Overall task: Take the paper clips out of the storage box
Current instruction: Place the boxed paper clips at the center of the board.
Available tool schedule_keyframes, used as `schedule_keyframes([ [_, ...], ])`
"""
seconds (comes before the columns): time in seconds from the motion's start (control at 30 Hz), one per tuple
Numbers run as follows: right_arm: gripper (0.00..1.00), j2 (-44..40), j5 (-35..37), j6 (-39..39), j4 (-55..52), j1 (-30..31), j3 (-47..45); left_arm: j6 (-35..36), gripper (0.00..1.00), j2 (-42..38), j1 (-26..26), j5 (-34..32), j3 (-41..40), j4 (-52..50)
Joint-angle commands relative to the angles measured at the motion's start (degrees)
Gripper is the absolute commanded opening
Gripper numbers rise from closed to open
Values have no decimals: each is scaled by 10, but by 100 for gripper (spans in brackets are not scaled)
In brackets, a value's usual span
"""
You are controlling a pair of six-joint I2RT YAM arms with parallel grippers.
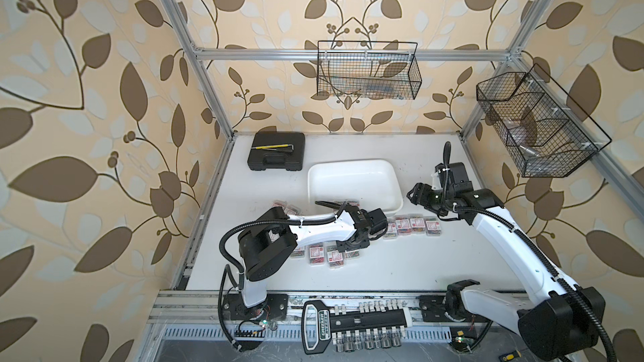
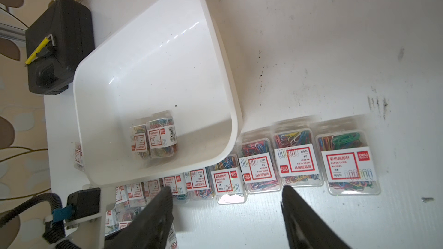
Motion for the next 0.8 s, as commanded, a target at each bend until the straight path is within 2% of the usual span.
schedule_keyframes([
  [0.0, 73, -6, -2, 5, -3, -2, -10, 7, 43, 10, -7, -8, 28, -35],
  [0.57, 73, -5, 1, 7, -6, -1, 6, 16, 50, 45, -10, -14, 60, -78],
  [0.77, 75, -17, 8, 6, -11, -2, 4, 19, 62, 44, -12, -21, 65, -88],
])
